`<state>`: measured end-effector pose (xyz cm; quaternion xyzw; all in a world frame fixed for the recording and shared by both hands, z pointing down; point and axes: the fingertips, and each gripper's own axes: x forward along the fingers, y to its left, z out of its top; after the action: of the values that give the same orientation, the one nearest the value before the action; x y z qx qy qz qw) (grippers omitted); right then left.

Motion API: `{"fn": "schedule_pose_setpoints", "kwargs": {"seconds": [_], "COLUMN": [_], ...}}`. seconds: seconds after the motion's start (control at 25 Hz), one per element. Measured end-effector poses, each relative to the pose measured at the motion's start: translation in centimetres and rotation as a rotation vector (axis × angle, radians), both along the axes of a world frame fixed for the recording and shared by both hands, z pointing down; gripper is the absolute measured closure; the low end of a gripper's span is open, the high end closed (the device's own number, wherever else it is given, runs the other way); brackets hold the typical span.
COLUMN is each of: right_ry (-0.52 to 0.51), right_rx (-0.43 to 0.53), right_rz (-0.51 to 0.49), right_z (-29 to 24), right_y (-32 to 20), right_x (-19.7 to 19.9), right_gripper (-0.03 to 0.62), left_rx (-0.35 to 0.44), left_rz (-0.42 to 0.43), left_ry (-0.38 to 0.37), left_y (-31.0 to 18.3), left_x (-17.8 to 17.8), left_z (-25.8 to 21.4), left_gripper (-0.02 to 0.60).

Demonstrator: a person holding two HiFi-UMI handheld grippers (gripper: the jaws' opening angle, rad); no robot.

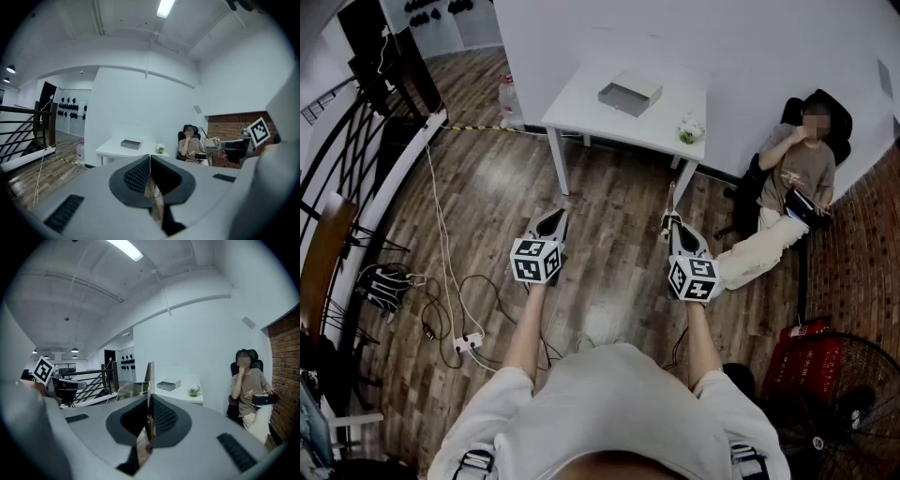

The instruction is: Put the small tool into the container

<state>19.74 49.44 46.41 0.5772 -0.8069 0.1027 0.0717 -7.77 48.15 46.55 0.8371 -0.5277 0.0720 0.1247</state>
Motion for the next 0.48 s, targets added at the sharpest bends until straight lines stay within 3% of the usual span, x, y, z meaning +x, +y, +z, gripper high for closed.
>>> {"fn": "schedule_pose_setpoints", "kwargs": {"seconds": [0.48], "right_ry": [-0.003], "right_rx": [0.002], "right_rz": [-0.034], "right_z": [0.3], "right_y": [-1.2], "right_x": [0.9], "right_gripper": [0.594], "left_rx": [0.011], "left_rz": [-0.016], "left_ry": [-0.004], "left_y": [-0.4], "left_x": [1.8], "left_z": [0.0], "left_gripper": [0.569]}}
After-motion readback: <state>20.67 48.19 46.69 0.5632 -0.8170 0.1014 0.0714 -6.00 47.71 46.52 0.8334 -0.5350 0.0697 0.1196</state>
